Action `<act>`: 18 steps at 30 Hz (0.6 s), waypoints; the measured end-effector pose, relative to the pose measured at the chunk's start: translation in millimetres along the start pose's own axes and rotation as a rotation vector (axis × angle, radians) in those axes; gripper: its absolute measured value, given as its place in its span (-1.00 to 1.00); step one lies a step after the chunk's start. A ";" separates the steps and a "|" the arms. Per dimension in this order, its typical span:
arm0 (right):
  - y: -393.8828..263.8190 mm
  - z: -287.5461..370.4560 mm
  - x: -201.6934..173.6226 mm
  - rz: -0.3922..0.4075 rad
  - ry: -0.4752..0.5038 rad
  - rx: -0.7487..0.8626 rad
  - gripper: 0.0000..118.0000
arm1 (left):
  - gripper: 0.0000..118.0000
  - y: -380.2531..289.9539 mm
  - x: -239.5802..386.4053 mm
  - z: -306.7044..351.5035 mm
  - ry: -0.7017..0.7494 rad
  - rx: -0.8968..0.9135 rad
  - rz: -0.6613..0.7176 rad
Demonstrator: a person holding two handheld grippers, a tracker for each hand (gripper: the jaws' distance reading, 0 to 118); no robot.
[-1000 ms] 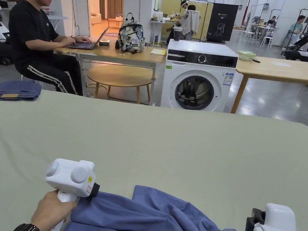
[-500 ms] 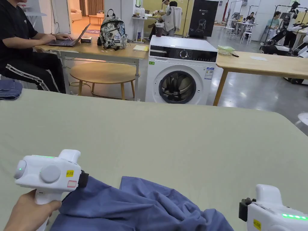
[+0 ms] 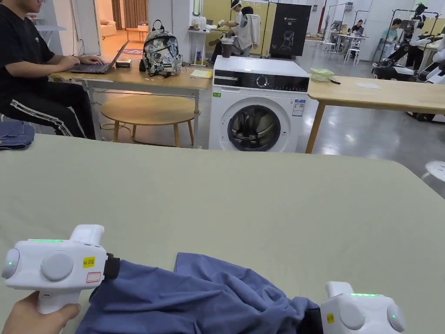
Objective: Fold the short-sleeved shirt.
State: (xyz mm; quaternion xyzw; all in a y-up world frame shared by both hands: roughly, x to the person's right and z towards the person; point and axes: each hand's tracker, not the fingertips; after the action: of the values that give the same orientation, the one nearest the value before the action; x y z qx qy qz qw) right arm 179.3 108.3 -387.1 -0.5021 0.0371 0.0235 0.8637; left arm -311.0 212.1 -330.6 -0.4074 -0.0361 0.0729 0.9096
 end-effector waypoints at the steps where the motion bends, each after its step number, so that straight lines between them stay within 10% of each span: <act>1: 0.5 2.7 -0.9 0.003 0.002 0.002 -0.28 | -0.99 -1.5 -0.1 0.8 -0.002 0.000 0.000; 4: 3.7 6.0 -3.5 0.040 0.023 0.005 -0.97 | -0.99 -2.2 -2.6 -6.5 -0.004 0.004 0.013; 18: 42.9 143.5 -0.4 0.044 -0.064 0.418 -0.97 | -0.99 37.9 -13.1 85.4 0.034 0.195 -0.008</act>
State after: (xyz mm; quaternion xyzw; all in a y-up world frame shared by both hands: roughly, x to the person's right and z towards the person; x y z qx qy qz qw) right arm 181.4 254.2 -353.5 -0.3100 0.0247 0.0502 0.9491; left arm -338.5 297.7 -302.1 -0.3181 -0.0149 0.0656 0.9457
